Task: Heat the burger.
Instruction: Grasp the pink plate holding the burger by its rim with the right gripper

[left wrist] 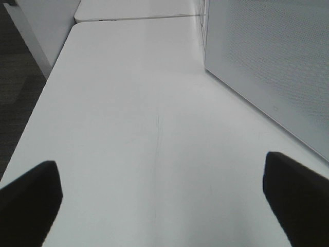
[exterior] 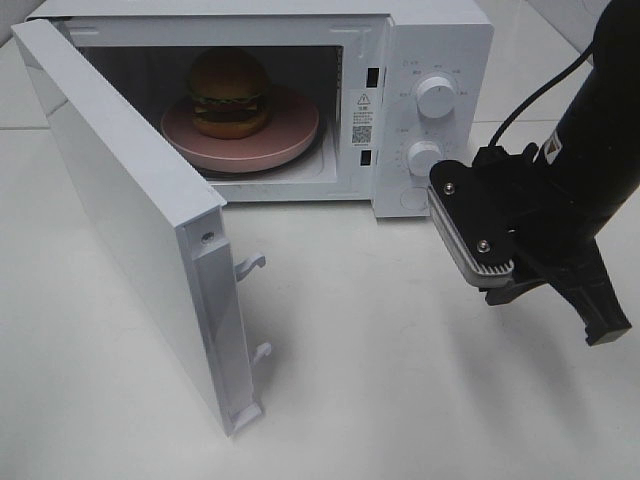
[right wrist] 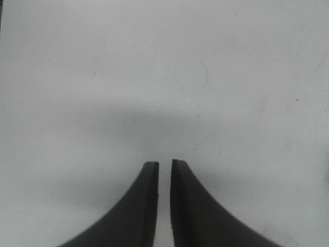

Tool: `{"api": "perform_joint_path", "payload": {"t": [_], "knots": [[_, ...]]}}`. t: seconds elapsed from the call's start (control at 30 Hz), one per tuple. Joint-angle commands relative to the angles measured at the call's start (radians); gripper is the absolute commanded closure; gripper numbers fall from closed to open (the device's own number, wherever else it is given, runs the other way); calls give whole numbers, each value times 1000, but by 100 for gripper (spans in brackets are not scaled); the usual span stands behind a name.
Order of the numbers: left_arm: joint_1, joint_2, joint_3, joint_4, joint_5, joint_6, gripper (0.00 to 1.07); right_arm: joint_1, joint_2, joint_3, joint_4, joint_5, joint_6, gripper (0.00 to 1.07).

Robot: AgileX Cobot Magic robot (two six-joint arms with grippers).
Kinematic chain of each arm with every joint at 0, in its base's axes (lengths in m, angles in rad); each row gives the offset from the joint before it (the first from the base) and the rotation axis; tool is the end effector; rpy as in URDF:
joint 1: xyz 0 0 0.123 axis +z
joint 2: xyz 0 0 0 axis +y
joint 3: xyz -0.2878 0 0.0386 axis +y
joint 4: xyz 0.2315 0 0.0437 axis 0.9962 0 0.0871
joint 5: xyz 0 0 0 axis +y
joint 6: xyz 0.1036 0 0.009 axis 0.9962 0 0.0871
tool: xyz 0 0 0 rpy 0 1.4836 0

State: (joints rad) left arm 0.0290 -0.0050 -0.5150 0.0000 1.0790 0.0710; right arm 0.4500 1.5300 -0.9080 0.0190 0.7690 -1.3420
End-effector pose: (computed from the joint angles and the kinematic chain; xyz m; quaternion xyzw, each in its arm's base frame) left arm -0.0162 -0.0005 0.2658 0.0179 0.8526 0.0261 0.5216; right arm 0.2406 0.1177 0.2125 -0.7702 0.6237 -0.0507 0.1233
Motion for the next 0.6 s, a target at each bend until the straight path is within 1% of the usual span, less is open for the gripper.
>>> {"api": "perform_joint_path", "payload": {"t": [0.03,0.07,0.1,0.13,0.17,0.2,0.23,0.3,0.33,0.37,0.4,0.43,0.47,0.53,0.6], "knots": [[3,-5,0,0,-10,-5,7,19,-8,-11,-51,-12,-20,90],[3,-5,0,0,-10,-5,7,42,-8,-24,-88,-34,-19,83],[3,-5,0,0,-10,-5,7,42,-8,-24,-88,-34,-19,83],[3,-5,0,0,-10,-5,7,66,-8,-38,-110,-76,-7,72],[3,-5,0,0,-10,-5,7,73,-8,-45,-113,-94,0,67],[3,-5,0,0,-10,-5,7,73,-8,-45,-113,-94,0,67],[3,-5,0,0,-10,-5,7,93,-8,-63,-113,-130,4,54],[3,-5,0,0,-10,-5,7,115,-8,-86,-114,-140,3,39],[3,-5,0,0,-10,-5,7,115,-8,-86,-114,-140,3,39],[3,-5,0,0,-10,-5,7,129,5,-110,-115,-153,7,24],[3,-5,0,0,-10,-5,7,135,12,-122,-115,-151,19,19],[3,-5,0,0,-10,-5,7,135,12,-122,-115,-151,19,19],[3,-5,0,0,-10,-5,7,140,36,-148,-119,-155,46,12],[3,-5,0,0,-10,-5,7,142,48,-158,-122,-158,53,11],[3,-5,0,0,-10,-5,7,147,92,-196,-144,-174,61,12]]}}
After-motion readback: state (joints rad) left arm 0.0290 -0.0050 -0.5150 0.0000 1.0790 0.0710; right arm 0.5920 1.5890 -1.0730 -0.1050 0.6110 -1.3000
